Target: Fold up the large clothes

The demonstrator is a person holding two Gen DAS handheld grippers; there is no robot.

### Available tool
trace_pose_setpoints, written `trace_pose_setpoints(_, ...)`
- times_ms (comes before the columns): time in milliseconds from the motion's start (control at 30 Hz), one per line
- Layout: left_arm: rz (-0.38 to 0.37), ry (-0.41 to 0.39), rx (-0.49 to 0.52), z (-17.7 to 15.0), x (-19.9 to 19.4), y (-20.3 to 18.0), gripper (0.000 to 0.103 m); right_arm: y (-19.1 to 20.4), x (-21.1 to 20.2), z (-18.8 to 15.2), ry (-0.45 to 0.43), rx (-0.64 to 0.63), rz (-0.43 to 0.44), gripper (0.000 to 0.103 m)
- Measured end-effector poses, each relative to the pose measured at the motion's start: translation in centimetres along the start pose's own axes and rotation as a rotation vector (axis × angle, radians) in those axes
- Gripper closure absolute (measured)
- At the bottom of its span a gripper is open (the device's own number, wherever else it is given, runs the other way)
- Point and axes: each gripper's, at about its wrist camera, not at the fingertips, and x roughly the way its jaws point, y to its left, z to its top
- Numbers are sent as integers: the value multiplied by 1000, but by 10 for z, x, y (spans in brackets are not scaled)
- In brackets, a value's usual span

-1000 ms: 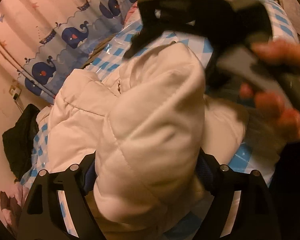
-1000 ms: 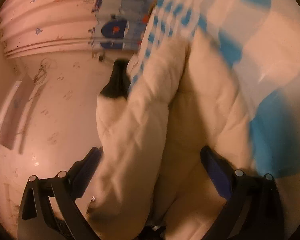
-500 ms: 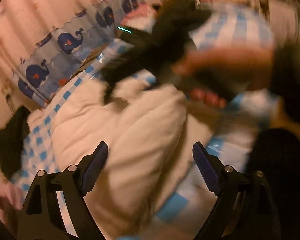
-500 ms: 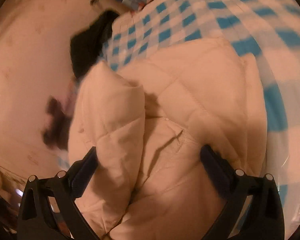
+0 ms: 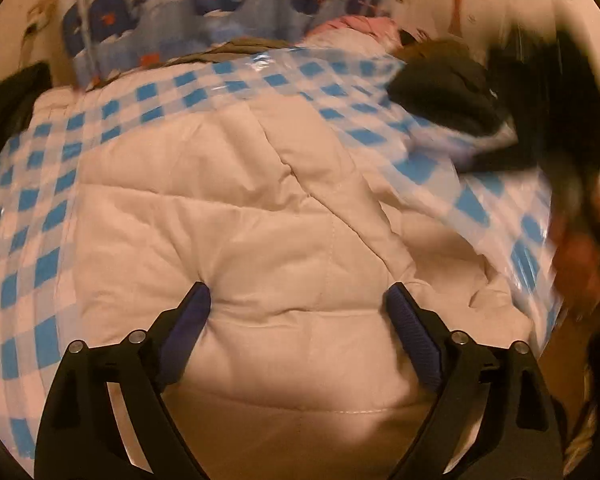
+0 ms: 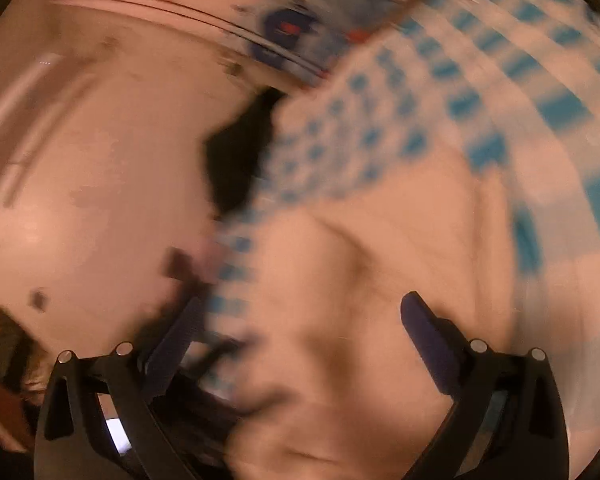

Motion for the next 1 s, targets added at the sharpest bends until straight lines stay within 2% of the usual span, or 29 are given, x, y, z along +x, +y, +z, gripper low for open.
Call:
trace_pose_setpoints(67, 49, 5, 89, 0, 3, -19, 18, 12, 29, 16, 85, 9, 129, 7)
trace_pose_setpoints(100, 61, 7, 108, 1, 2, -24, 18, 15, 43, 19, 117, 3, 144, 7)
trace_pose_setpoints(133, 72, 8, 124, 2, 2, -27, 18, 15, 57, 19, 145, -9, 122, 7)
trace_pose_setpoints(200, 75, 6, 121, 3, 1, -26, 17, -8, 85, 12, 170, 6, -28, 7)
trace_pose_setpoints(233, 65, 2, 111, 3, 1, -23, 17, -33, 98, 5, 168, 44, -84, 12)
trace_pose_setpoints(267, 50, 8, 106, 3, -1, -24, 18, -53, 103, -1, 158, 83, -90, 19)
trace_pose_setpoints(300, 32, 23, 105, 4, -2, -23, 18, -74, 99, -9, 114, 126, -113, 47)
trace_pose_setpoints(333, 6, 31, 101, 6, -6, -20, 18, -87, 91, -11, 76, 172, -133, 81)
trace_pose_setpoints(367, -48, 11, 73, 7, -19, -15, 18, -100, 83, -12, 45, 226, -139, 96)
trace_pose_setpoints(400, -88, -20, 27, 9, -32, -7, 18, -115, 75, -16, 20, 267, -123, 103)
trace_pose_setpoints(467, -105, -56, -63, 9, -43, 9, 18, -118, 70, -18, 8, 260, -98, 103)
trace_pose_setpoints(533, -111, 6, -103, 3, -20, 20, 18, -107, 72, -18, 22, 214, -152, 103)
trace_pose_setpoints(567, -92, 14, -83, -2, -11, 19, 16, -102, 74, -17, 27, 192, -184, 103)
trace_pose_setpoints(633, -43, 1, -24, -11, -2, 9, 13, -83, 76, -19, 46, 83, -317, 103)
trace_pose_setpoints(700, -42, -6, -27, -13, -2, 8, 13, -68, 73, -27, 39, -14, -410, 103)
trace_pose_setpoints(800, -40, -3, -12, -13, 1, 8, 12, -75, 61, -34, 13, 21, -380, 103)
trace_pose_setpoints(867, -34, -3, -14, -13, 1, 8, 11, -66, 44, -37, -37, 45, -358, 93)
trace_pose_setpoints(900, -38, -5, -20, -14, -1, 8, 11, -49, 31, -48, -67, 3, -325, 54)
trace_pose_setpoints(933, -46, -8, -30, -14, -1, 11, 11, -40, 27, -56, -67, -29, -331, 9)
trace_pose_setpoints(967, -48, -9, -34, -14, -1, 12, 11, -33, 29, -62, -51, -57, -379, 7)
trace_pose_setpoints(1000, -51, -10, -38, -14, 0, 12, 10, -35, 41, -76, 27, -106, -490, 7)
